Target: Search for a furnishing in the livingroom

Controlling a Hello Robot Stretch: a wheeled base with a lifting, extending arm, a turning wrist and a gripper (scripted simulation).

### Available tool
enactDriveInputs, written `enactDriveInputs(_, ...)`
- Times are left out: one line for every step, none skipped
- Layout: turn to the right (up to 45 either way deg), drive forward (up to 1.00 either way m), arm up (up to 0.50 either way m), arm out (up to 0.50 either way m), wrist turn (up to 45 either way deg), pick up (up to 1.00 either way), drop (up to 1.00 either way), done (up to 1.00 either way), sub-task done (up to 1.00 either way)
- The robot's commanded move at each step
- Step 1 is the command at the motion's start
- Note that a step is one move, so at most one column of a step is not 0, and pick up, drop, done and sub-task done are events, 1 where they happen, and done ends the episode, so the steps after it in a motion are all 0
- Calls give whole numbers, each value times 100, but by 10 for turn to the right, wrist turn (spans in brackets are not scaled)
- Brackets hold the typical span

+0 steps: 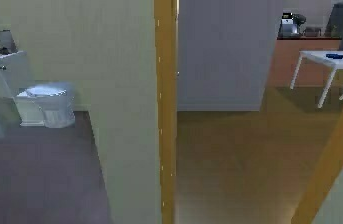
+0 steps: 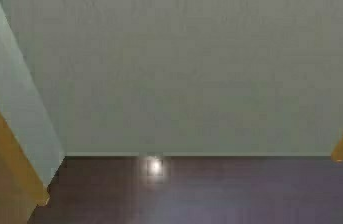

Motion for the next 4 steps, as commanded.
enactDriveInputs(240,0,0,0,0,0,0,0,0)
enactDriveInputs(0,75,0,0,0,0,0,0,0)
enactDriveInputs(120,0,0,0,0,0,0,0,0)
enactDriveInputs(0,45,0,0,0,0,0,0,0)
